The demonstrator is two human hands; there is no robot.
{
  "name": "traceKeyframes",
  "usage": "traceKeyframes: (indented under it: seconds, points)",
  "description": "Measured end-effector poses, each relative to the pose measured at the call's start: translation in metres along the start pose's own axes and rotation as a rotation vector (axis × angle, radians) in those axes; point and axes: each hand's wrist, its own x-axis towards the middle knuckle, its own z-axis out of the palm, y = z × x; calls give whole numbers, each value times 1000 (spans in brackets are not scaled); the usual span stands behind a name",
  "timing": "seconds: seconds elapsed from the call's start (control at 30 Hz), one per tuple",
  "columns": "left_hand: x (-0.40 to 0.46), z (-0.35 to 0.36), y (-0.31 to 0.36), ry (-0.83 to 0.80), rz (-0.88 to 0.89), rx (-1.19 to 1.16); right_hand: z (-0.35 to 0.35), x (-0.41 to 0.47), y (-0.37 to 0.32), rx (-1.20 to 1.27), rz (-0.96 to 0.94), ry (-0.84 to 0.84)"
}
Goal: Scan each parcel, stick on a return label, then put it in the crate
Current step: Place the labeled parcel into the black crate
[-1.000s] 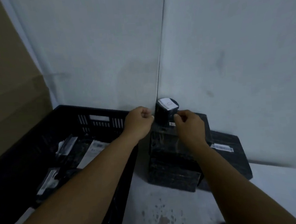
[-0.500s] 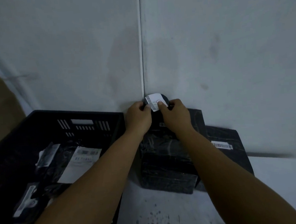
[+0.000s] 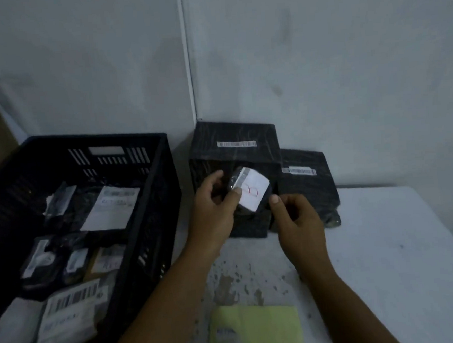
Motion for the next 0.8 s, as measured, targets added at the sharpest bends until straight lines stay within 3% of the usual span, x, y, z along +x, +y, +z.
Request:
traceKeyframes:
  seconds: [0.23,0.37,0.5,0.67,0.8]
  points:
    - [-62,-15,-95,-16,-340,-30,-75,-75,120,-425,260,223]
    - [-78,-16,-121,-90,-400,-37,-85,-91,165,-600,531,56]
    - [-86,-15,-123,-168,-460,-20,-78,-92,188,-587,630,-169]
    - [-86,-14,-124,-173,-474,-46,-71,-86,187,-537,662,-219]
    - [-80,-19,-132,-173,-455,-122,-69,-89,162,-360,646,-213]
